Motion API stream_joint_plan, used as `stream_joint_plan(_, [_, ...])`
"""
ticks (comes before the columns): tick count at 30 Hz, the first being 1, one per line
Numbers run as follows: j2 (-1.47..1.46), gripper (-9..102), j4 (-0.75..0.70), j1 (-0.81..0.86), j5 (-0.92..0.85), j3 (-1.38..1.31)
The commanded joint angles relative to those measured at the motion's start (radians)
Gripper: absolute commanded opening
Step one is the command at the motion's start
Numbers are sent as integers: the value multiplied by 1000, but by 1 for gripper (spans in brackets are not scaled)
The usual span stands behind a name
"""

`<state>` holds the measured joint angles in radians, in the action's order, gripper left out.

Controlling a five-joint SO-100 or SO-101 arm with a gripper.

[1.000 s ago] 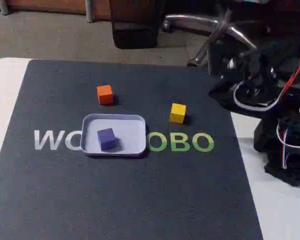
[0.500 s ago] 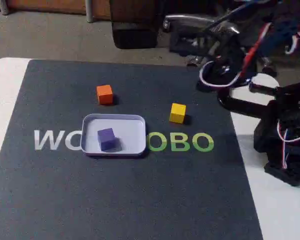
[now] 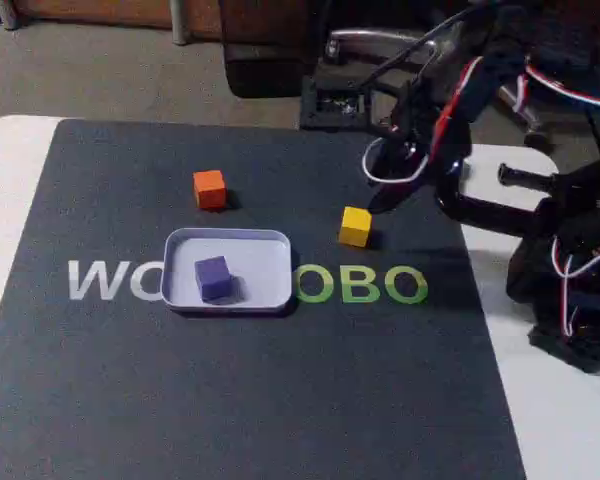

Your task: Move blocks one by one until all three blocks are in the tray.

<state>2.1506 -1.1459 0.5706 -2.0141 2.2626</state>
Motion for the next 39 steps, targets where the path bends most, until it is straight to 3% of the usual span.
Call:
stream_joint_plan(1, [-52, 11, 52, 29, -25, -52])
stream_joint_plan(6, [-106, 11, 86, 107, -100, -51])
stream_joint_plan(20, [-109, 15, 86, 117, -199, -14])
stream_joint_plan(27, [17, 15, 97, 87, -201, 163])
stream_joint_plan(33, [60, 15, 138, 21, -137, 241])
stream_joint_plan(39, [-149, 16, 233, -41, 51, 129])
